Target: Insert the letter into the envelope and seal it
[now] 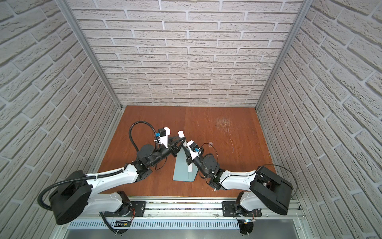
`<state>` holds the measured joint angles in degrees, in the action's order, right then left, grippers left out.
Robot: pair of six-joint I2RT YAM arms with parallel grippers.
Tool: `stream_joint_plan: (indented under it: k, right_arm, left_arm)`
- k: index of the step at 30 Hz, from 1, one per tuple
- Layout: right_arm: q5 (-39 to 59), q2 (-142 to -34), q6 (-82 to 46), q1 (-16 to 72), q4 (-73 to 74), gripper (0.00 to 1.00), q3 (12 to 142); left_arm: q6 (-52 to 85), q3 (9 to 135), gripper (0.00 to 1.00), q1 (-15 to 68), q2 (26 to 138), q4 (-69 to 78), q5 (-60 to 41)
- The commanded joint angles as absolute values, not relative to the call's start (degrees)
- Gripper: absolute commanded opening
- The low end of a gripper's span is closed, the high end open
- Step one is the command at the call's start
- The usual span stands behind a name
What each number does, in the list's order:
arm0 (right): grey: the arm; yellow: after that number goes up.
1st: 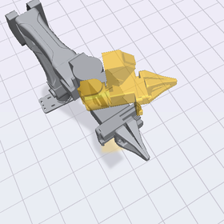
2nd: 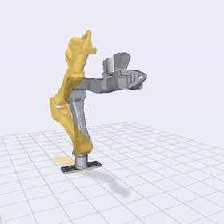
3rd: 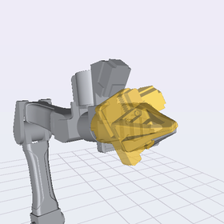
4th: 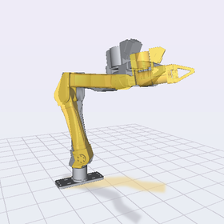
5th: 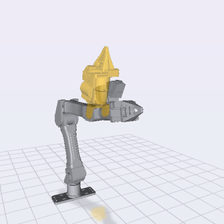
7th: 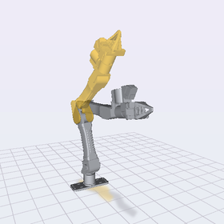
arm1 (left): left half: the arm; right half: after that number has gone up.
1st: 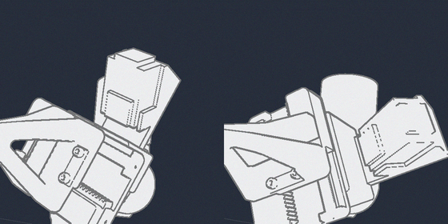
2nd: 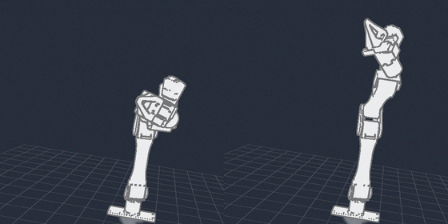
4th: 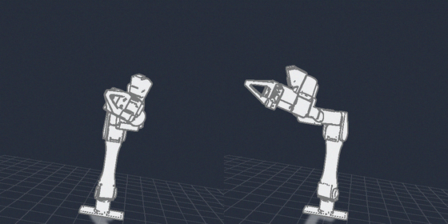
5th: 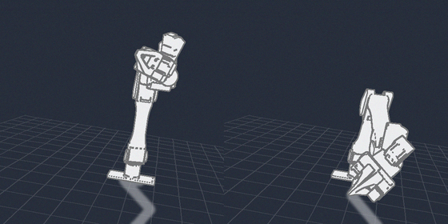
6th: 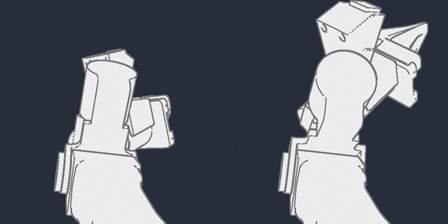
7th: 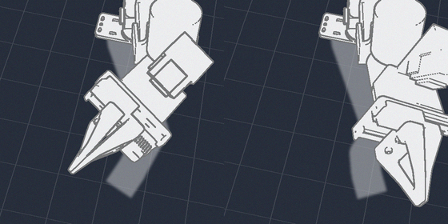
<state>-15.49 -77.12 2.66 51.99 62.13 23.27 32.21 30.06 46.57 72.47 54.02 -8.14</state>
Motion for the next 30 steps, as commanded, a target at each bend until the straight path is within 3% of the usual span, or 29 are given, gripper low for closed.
stream_joint_plan:
  k: [1, 6, 12, 18, 25, 26, 28, 30]
  right_arm:
    - [-4.0, -70.8, -0.1, 52.5, 57.7, 0.06, 25.4]
    - [14.7, -62.7, -7.1, 47.9, 45.9, 0.06, 27.2]
    - [33.4, -58.3, -17.7, 40.8, 40.0, 0.06, 29.6]
    - [41.4, -57.4, -22.5, 36.4, 38.3, 0.06, 30.5]
    - [41.0, -57.5, -17.6, 35.2, 29.3, 0.06, 33.0]
    - [39.7, -57.3, -15.7, 35.2, 28.2, 0.1, 33.1]
    - [36.5, -56.7, -12.0, 35.2, 26.9, 0.38, 32.7]
    - [31.8, -55.8, -8.8, 35.3, 29.3, 0.54, 30.5]
  left_arm:
    - [35.1, 31.9, 0.0, 44.4, 72.2, 55.7, -23.1]
    - [38.6, 30.3, 0.0, 40.7, 70.8, 58.6, -38.9]
    - [43.3, 27.9, 0.0, 39.0, 70.5, 66.3, -46.9]
    - [43.6, 28.2, 0.0, 38.9, 70.7, 66.6, -49.2]
    - [41.2, 29.6, 0.0, 39.2, 70.1, 62.6, -47.6]
    - [40.5, 30.0, 0.0, 39.4, 69.8, 61.4, -46.7]
    - [38.1, 30.6, 0.0, 40.1, 68.9, 58.3, -43.7]
    - [34.4, 31.1, 0.0, 41.3, 67.2, 53.7, -36.7]
